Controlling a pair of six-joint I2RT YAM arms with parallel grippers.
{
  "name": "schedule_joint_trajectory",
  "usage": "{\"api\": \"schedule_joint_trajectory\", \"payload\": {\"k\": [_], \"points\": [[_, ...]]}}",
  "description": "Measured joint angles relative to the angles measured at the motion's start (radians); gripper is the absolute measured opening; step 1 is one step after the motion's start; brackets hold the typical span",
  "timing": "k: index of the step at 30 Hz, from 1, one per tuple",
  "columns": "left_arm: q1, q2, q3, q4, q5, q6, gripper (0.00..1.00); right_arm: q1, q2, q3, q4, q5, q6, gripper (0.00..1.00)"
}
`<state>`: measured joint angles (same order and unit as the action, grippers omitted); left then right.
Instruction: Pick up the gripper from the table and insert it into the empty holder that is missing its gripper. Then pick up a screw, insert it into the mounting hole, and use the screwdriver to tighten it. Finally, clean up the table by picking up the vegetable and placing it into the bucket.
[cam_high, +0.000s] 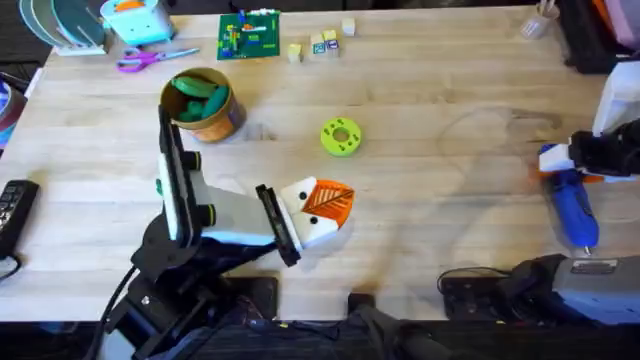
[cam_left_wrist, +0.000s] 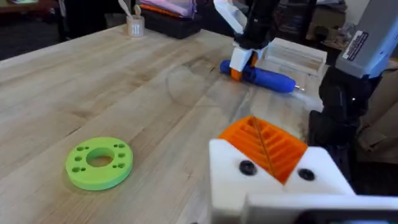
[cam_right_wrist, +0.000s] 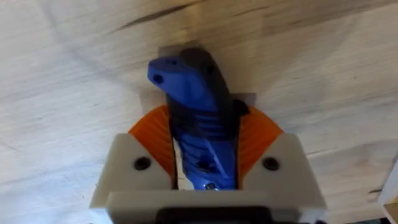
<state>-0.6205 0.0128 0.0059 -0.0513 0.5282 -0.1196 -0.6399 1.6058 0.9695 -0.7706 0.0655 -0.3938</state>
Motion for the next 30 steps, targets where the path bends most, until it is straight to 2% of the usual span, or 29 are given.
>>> {"api": "schedule_joint_trajectory", "payload": {"k": [3,6,22,30], "points": [[0.000,0.000,0.000,0.000,0.000,0.000,0.006,0.000,0.000,0.000,0.003,0.005,0.000,0.293],[0.000,0.000,0.000,0.000,0.000,0.000,0.006,0.000,0.002,0.000,0.002,0.009,0.000,0.226],[0.000,0.000,0.000,0.000,0.000,0.000,0.006,0.000,-0.002,0.000,0.007,0.009,0.006,0.204],[0.000,0.000,0.000,0.000,0.000,0.000,0.006,0.000,-0.144,-0.002,0.022,-0.089,0.067,0.192]]}}
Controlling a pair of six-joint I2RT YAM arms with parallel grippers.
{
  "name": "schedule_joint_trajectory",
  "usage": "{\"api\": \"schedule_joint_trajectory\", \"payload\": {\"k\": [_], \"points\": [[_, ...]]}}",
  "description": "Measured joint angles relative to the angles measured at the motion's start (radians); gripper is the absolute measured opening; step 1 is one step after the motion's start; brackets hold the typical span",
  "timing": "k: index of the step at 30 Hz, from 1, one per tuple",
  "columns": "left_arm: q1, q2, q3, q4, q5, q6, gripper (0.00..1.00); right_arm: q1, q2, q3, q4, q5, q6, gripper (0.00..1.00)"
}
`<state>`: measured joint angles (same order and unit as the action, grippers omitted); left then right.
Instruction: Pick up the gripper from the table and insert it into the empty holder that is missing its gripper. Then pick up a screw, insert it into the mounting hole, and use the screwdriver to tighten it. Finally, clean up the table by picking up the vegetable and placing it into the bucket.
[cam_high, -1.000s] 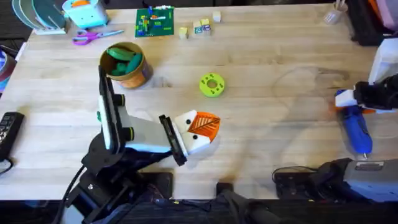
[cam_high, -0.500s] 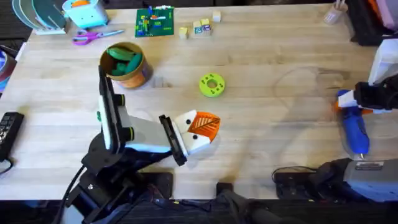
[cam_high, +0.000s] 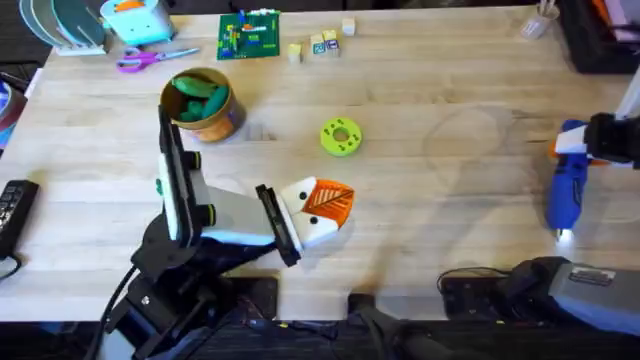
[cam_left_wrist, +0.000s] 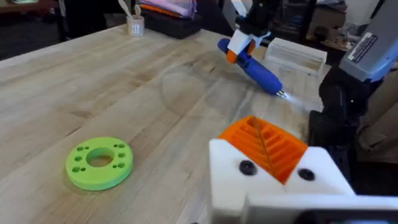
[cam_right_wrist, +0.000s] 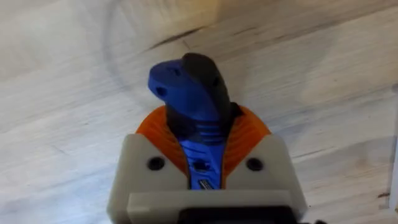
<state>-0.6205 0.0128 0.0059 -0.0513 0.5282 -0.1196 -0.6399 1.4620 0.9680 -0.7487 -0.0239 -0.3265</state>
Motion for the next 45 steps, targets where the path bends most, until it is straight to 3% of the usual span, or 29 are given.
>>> {"api": "schedule_joint_trajectory", "payload": {"k": [7,13,18,26,30,38,45], "points": [[0.000,0.000,0.000,0.000,0.000,0.000,0.006,0.012,-0.221,-0.003,0.041,-0.056,0.110,0.183],[0.000,0.000,0.000,0.000,0.000,0.000,0.006,0.088,-0.466,-0.005,0.180,-0.156,0.241,0.175],[0.000,0.000,0.000,0.000,0.000,0.000,0.006,0.199,-0.672,-0.044,0.365,-0.203,0.380,0.168],[0.000,0.000,0.000,0.000,0.000,0.000,0.006,0.475,-0.949,-0.295,0.729,-0.278,0.622,0.158],[0.000,0.000,0.000,0.000,0.000,0.000,0.006,0.663,-0.985,-0.366,0.825,-0.295,0.695,0.153],[0.000,0.000,0.000,0.000,0.000,0.000,0.006,1.044,-0.935,-0.379,1.025,-0.311,0.695,0.143],[0.000,0.000,0.000,0.000,0.000,0.000,0.006,1.275,-0.842,-0.374,1.078,-0.315,0.663,0.136]]}}
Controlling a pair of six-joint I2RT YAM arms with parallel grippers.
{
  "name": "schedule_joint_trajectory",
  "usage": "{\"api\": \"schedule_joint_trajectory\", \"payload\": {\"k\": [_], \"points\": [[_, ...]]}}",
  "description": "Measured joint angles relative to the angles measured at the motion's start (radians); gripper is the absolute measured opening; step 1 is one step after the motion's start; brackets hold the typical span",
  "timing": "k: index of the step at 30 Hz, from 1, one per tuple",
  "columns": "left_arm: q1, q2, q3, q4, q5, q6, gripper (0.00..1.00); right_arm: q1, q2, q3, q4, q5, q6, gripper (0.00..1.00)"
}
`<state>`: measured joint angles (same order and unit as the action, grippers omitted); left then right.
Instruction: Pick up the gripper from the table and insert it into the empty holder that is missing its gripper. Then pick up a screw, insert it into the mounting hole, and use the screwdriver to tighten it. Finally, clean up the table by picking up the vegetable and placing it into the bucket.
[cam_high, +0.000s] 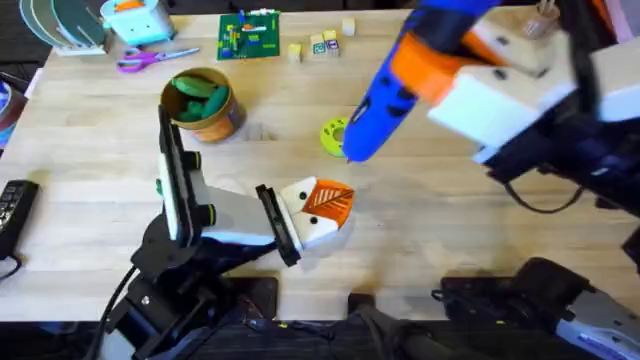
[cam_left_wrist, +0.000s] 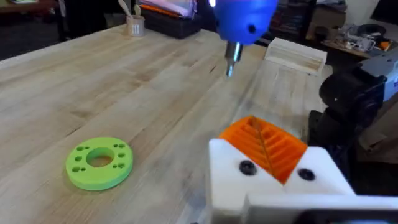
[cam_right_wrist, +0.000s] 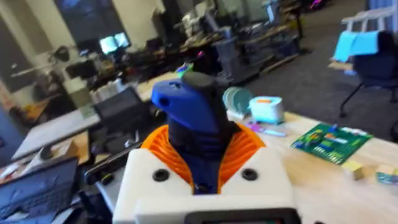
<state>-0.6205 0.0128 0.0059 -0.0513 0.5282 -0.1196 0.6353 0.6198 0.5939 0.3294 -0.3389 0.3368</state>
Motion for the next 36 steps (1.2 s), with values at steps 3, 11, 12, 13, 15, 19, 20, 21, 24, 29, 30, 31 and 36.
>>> {"api": "schedule_joint_trajectory", "payload": {"k": [3,11,12,13,15,19,20,21,24,29,30,31,36], "points": [[0.000,0.000,0.000,0.000,0.000,0.000,0.006,0.065,0.065,0.030,-0.003,0.000,-0.027,0.133],[0.000,0.000,0.000,0.000,0.000,0.000,0.006,0.178,0.198,0.137,0.008,-0.007,-0.058,0.127],[0.000,0.000,0.000,0.000,0.000,0.000,0.006,0.188,0.209,0.142,0.008,-0.009,-0.059,0.126],[0.000,0.000,0.000,0.000,0.000,0.003,0.006,0.199,0.219,0.145,0.009,-0.011,-0.060,0.126],[0.000,0.000,0.000,0.000,0.000,0.013,0.006,0.215,0.238,0.146,0.008,-0.016,-0.061,0.125],[0.000,0.000,0.000,0.000,0.002,0.024,0.006,0.232,0.259,0.146,0.006,-0.019,-0.061,0.123],[0.000,0.000,0.000,0.000,0.002,0.026,0.006,0.233,0.259,0.146,0.006,-0.019,-0.061,0.123],[0.000,0.000,0.000,0.000,0.002,0.027,0.006,0.233,0.259,0.146,0.007,-0.020,-0.061,0.123],[0.000,0.000,0.000,0.000,0.002,0.031,0.006,0.232,0.259,0.146,0.007,-0.021,-0.061,0.120],[0.000,0.000,0.000,0.000,0.003,0.034,0.006,0.232,0.263,0.146,0.008,-0.021,-0.061,0.118],[0.000,0.000,0.000,0.000,0.002,0.034,0.006,0.232,0.267,0.146,0.008,-0.022,-0.061,0.118],[0.000,0.000,0.000,0.000,0.002,0.034,0.006,0.232,0.272,0.146,0.007,-0.022,-0.061,0.118],[0.000,0.000,0.000,0.000,0.002,0.034,0.006,0.232,0.294,0.146,0.007,-0.021,-0.061,0.116]]}}
